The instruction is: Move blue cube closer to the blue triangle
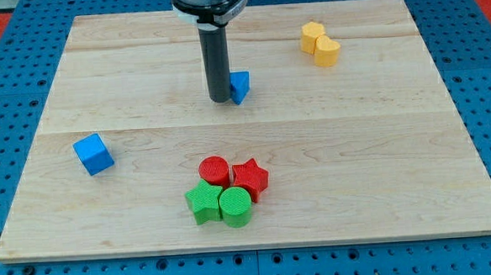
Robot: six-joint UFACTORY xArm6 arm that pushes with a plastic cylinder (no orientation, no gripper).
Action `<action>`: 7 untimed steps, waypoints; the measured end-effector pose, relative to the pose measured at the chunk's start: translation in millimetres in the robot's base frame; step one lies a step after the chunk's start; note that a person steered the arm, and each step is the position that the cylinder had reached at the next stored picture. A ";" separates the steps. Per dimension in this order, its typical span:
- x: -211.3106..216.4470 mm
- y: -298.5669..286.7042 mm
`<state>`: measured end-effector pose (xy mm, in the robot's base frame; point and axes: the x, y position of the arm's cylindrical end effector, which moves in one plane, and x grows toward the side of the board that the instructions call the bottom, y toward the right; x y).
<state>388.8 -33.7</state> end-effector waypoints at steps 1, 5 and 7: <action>12.3 -20.8; 114.9 -266.3; 109.1 -195.1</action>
<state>497.9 -228.8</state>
